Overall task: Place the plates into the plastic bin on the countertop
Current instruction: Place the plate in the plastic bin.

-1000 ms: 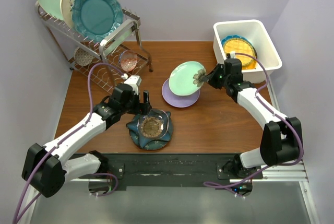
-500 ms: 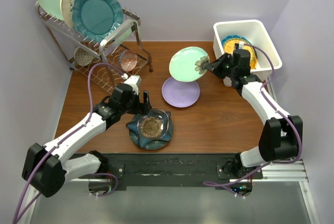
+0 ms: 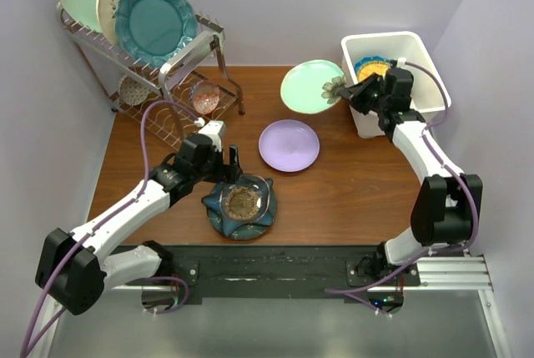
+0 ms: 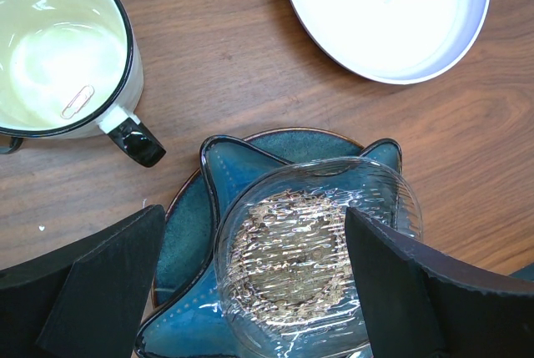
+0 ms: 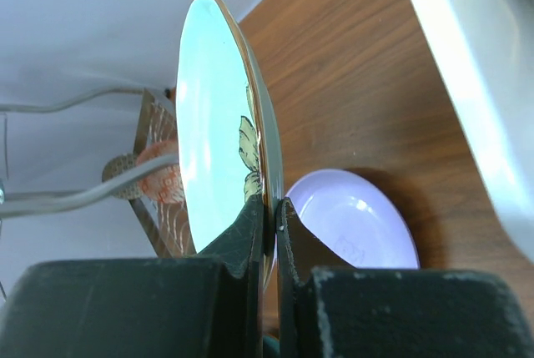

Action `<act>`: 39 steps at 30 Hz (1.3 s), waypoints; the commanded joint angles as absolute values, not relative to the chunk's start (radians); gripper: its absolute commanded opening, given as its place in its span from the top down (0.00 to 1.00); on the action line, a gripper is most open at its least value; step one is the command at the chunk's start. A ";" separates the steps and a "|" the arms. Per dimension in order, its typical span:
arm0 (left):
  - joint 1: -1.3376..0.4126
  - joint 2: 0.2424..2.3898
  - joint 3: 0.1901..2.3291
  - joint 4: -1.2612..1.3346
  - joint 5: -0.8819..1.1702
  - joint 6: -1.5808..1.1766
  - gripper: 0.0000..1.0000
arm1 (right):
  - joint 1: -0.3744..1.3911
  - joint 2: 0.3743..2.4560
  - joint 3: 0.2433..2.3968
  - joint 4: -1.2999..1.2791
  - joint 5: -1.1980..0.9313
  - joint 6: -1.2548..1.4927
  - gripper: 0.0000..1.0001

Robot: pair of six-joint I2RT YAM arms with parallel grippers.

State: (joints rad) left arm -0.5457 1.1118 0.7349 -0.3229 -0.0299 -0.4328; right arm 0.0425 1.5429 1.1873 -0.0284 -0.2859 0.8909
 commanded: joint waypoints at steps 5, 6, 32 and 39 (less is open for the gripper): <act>-0.548 1.121 0.755 -0.285 -0.017 -0.417 0.07 | 0.003 1.577 1.298 0.195 -0.385 0.997 1.00; -0.549 1.123 0.756 -0.285 -0.017 -0.417 0.07 | 0.002 1.583 1.296 0.198 -0.394 1.009 1.00; -0.549 1.138 0.752 -0.282 -0.005 -0.417 0.06 | -0.193 1.720 1.381 0.351 -0.492 1.172 1.00; -0.549 1.138 0.749 -0.282 -0.005 -0.419 0.06 | -0.221 1.715 1.379 0.360 -0.468 1.186 1.00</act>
